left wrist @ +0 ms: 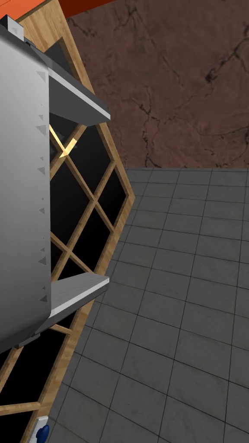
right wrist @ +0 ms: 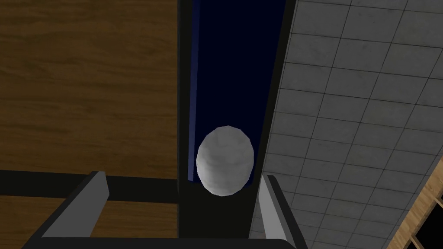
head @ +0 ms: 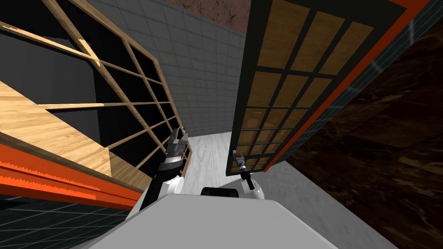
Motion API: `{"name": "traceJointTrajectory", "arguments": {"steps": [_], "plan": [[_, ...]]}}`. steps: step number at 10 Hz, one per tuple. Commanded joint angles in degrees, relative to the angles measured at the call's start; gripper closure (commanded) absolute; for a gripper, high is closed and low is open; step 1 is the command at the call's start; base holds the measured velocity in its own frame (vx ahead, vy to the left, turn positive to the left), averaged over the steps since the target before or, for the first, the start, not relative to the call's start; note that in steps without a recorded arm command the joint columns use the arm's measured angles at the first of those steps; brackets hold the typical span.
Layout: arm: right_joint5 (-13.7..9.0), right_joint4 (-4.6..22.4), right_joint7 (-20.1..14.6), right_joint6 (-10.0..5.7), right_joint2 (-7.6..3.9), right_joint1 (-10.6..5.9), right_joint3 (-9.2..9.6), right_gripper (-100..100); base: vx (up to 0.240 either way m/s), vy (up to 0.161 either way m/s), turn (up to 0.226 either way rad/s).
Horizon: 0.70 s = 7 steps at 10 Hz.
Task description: Push the door open
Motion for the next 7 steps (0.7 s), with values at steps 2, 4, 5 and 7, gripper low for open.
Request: {"name": "traceJointTrajectory", "arguments": {"steps": [2, 4, 5, 7], "plan": [[-0.07, -0.74, 0.1, 0.27, 2.59, 0.39, -0.12, -100, 0.188, 0.015, 0.028], [-0.06, -0.49, -0.09, 0.11, 1.72, 0.33, -0.08, 100, 0.027, 0.007, -0.001], [-0.06, -0.49, -0.09, 0.11, 1.72, 0.33, -0.08, 100, -0.031, 0.01, 0.054], [-0.06, -0.49, -0.09, 0.11, 1.72, 0.33, -0.08, 100, -0.011, -0.001, -0.009]]}}
